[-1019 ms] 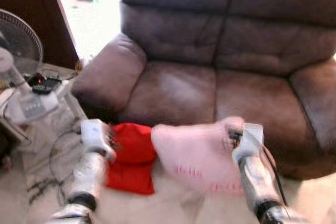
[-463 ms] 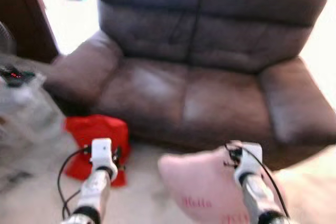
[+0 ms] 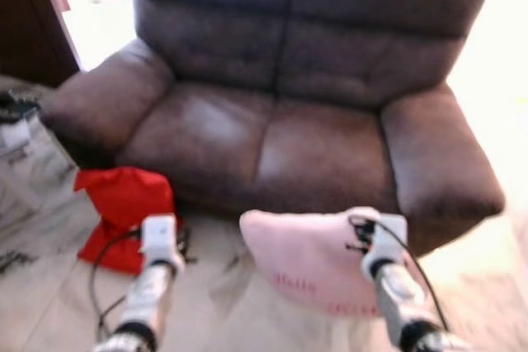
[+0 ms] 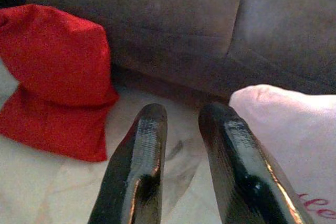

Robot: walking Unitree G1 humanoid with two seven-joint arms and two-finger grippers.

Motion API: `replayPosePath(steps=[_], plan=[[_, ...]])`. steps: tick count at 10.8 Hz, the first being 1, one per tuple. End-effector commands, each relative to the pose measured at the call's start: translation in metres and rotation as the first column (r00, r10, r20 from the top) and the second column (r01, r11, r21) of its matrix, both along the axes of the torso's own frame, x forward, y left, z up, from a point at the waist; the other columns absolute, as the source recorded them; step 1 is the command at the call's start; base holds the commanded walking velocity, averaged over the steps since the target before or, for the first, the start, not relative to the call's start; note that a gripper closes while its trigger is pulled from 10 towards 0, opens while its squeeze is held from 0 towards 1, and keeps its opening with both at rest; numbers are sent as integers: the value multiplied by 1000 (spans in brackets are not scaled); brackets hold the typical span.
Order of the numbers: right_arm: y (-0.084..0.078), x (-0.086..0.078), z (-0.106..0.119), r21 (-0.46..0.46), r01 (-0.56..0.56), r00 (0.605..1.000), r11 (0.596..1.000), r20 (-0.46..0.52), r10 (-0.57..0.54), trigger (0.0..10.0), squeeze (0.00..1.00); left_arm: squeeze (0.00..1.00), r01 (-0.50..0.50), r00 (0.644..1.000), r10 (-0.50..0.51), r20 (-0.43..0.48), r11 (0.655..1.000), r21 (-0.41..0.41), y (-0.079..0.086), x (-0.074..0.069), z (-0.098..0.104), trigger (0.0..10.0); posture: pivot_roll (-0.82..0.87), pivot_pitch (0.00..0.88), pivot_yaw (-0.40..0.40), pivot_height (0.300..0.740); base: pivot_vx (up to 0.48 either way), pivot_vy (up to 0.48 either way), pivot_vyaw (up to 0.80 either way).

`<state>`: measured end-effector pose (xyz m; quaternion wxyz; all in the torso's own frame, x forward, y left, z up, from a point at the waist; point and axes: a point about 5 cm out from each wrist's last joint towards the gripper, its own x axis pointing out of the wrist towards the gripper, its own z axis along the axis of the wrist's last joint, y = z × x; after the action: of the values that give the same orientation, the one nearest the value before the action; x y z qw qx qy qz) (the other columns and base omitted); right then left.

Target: Move the pillow to the sofa from floor

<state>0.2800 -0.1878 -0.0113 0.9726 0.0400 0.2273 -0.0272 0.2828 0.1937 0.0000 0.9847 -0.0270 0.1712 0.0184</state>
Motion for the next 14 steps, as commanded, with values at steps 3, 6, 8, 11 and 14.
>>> replayPosePath(steps=[3,6,8,11,14], plan=[[-6,18,22,-24,1,993,1000,121,2,10000,0,0,2,1000,-2,28,1000,-13,-4,6,5,10000,51,0,-68,740,0,-189,0],[0,32,39,-15,-54,982,998,180,56,10000,0,0,58,998,-57,37,997,-40,-11,11,9,10000,51,0,-66,740,0,0,0],[13,42,49,-21,-239,953,971,186,239,10000,0,0,108,994,-107,19,992,-62,-14,11,8,10000,51,0,-62,740,0,0,0],[14,53,69,-52,-345,905,937,246,347,10000,0,0,191,981,-193,-17,978,-85,-17,8,4,10000,51,0,-58,740,0,0,0],[6,64,91,-113,-272,902,955,317,295,10000,0,0,73,997,-73,20,997,-22,-1,12,11,10000,48,0,-58,740,0,0,0]])
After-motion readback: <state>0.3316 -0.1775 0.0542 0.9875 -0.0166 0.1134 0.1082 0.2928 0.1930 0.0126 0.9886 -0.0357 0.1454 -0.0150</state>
